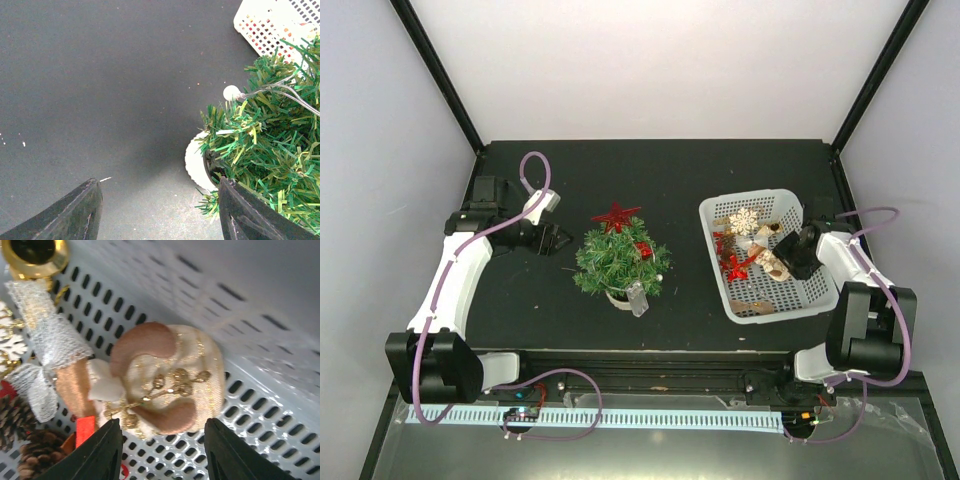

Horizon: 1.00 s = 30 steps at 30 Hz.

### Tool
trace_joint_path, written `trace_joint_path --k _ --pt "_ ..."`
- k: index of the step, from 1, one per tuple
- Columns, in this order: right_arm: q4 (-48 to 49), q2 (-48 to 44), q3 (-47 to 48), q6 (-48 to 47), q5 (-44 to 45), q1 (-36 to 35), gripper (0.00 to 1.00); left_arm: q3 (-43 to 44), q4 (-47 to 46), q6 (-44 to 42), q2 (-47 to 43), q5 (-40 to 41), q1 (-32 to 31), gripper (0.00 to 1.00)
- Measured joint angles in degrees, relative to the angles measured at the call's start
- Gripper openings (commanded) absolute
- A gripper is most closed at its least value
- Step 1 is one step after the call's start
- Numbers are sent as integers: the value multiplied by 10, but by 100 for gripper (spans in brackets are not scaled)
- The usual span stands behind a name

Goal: Decorate the small christmas tree

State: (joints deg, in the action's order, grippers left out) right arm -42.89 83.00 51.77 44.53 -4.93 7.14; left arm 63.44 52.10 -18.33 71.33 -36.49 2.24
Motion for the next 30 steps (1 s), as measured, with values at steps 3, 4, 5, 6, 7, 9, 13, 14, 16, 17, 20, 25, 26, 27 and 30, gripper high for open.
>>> trace_joint_path --k 3,4,5,6,7,9,13,14,16,17,20,25,26,27,30 --pt "16 0 0 -10 -18 0 45 -2 -1 0 0 0 0 64" --pt "19 1 0 -12 -24 0 44 -2 -1 0 0 0 0 64" --pt "23 3 0 -14 -30 0 42 -2 -1 0 0 0 0 64" --pt "26 7 0 -17 -35 0 39 -2 -1 0 0 -1 0 64" --pt "29 12 0 -20 -41 0 36 -2 -1 0 0 -2 0 64" --pt "35 21 0 -23 -50 0 33 -2 -2 0 1 -3 0 64" --pt "50 28 0 -31 -59 0 32 -2 -2 0 5 -4 0 64" --pt "55 30 0 -33 -60 0 31 -2 -2 0 7 -4 0 64" --pt "63 33 0 -36 -61 0 31 -2 -2 0 7 -5 0 64" --pt "67 35 0 -37 -63 0 30 -2 -2 0 7 -5 0 64" --pt "76 38 0 -37 -64 0 30 -2 -2 0 7 -7 0 64" --pt "91 41 -2 -38 -68 0 28 -2 -2 0 7 -8 0 64" --pt "94 41 -3 -40 -68 0 27 -2 -2 0 8 -8 0 64" --pt "97 41 -5 -40 -68 1 27 -2 -2 0 8 -9 0 64" --pt "104 39 -9 -44 -69 2 28 -2 -2 0 8 -9 0 64"
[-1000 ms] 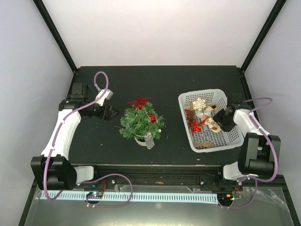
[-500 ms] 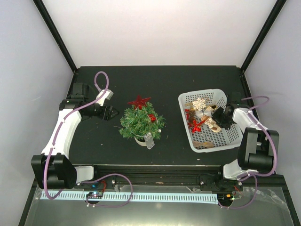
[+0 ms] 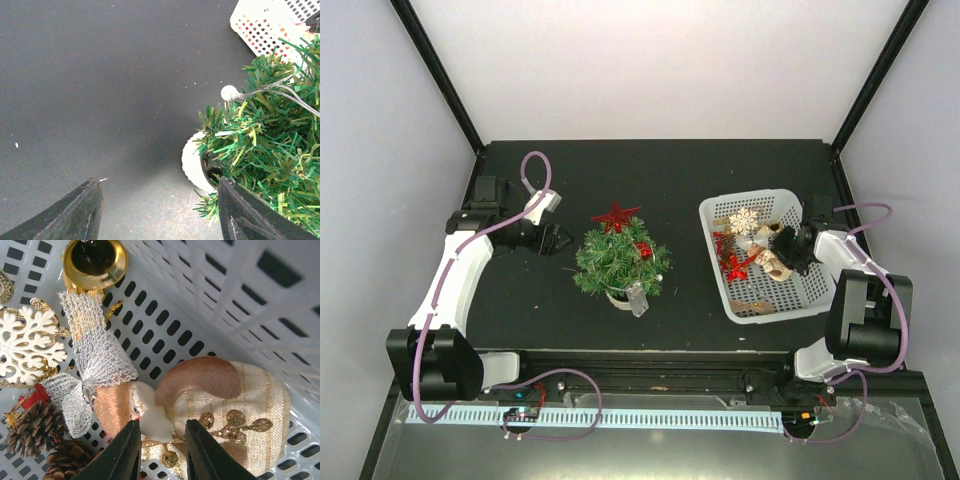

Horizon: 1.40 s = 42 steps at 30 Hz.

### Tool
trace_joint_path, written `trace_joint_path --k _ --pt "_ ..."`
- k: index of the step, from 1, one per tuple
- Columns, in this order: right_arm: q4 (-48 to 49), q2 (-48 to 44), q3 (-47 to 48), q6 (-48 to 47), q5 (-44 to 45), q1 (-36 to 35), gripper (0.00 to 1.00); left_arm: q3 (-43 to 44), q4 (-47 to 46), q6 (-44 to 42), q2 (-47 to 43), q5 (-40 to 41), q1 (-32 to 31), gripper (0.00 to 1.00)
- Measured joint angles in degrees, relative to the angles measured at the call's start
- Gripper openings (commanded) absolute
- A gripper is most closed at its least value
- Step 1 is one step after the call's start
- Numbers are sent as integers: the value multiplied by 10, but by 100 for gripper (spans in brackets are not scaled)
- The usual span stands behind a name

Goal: Decorate the small christmas tree

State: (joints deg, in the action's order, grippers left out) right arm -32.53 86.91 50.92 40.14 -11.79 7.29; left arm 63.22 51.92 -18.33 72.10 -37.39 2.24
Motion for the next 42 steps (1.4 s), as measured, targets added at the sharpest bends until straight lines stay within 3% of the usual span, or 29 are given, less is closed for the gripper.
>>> trace_joint_path --k 18,35,42 --pt "-39 -38 -19 -43 -29 -1 29 0 -2 0 0 -4 0 64" --pt "-43 -19 -19 -54 -40 -2 26 0 -1 0 3 -14 0 64" --pt "-38 -11 -19 -55 -40 -2 20 0 -1 0 8 -14 0 64"
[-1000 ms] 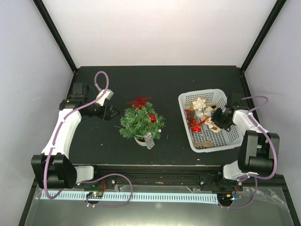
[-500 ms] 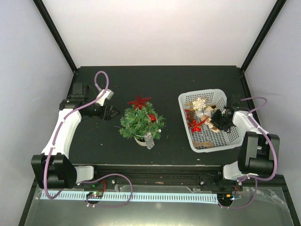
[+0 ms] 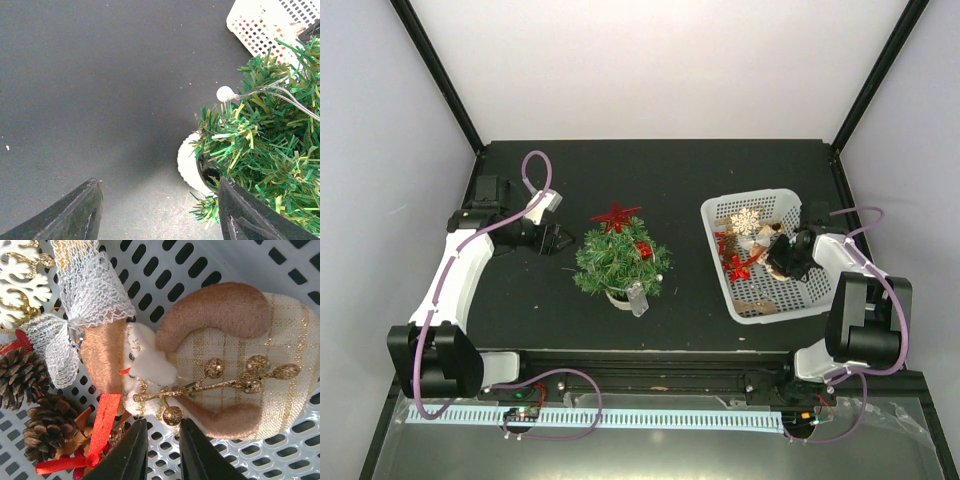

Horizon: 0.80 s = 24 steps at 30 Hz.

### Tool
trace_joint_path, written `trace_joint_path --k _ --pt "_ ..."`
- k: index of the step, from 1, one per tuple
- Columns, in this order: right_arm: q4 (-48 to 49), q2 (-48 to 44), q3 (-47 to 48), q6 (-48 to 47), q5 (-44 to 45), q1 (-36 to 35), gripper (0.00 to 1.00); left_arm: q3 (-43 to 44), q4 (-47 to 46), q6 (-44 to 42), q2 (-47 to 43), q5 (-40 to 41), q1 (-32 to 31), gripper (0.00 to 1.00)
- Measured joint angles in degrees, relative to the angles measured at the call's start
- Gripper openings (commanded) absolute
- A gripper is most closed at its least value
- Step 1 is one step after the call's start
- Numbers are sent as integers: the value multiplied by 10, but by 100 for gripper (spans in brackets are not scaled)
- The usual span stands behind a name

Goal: Decorate the small christmas tree

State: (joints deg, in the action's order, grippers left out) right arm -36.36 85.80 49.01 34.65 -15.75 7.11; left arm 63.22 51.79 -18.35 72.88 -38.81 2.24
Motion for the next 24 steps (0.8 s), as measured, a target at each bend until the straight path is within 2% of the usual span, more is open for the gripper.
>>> trace_joint_path --k 9,18,24 --pt "0 3 0 -1 2 0 11 0 0 0 0 0 0 64" --pt "-10 1 9 -3 9 0 9 0 0 0 0 0 0 64" --pt "-37 -42 23 -10 15 0 9 0 0 0 0 0 0 64"
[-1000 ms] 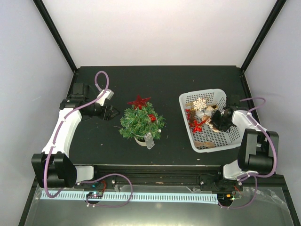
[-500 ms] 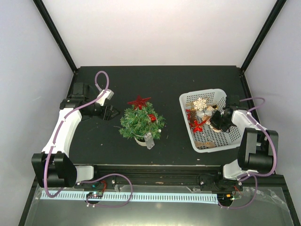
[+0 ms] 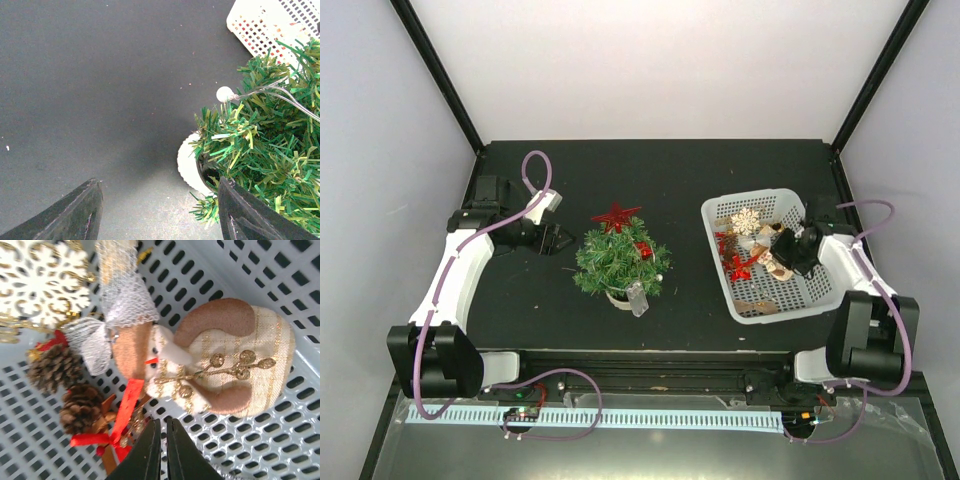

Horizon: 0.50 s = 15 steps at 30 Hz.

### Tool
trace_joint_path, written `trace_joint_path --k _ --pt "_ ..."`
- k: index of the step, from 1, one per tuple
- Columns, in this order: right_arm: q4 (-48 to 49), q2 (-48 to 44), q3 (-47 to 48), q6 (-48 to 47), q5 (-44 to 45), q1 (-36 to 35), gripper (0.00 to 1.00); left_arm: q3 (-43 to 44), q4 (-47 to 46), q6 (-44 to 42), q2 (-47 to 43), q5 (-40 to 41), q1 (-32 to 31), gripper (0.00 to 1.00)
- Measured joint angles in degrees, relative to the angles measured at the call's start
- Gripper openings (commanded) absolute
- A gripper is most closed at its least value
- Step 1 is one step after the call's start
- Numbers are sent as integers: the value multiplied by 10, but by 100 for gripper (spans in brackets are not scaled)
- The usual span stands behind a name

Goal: Decorate the small christmas tree

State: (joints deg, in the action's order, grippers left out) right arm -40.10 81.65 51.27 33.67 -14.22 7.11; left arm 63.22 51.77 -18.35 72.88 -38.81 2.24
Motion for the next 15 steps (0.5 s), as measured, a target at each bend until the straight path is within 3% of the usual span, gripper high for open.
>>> trace_joint_path --k 8,15 --pt "-47 -66 23 -11 13 0 11 0 0 0 0 -1 0 64" --pt "-80 -47 24 -3 53 0 17 0 0 0 0 -3 0 64"
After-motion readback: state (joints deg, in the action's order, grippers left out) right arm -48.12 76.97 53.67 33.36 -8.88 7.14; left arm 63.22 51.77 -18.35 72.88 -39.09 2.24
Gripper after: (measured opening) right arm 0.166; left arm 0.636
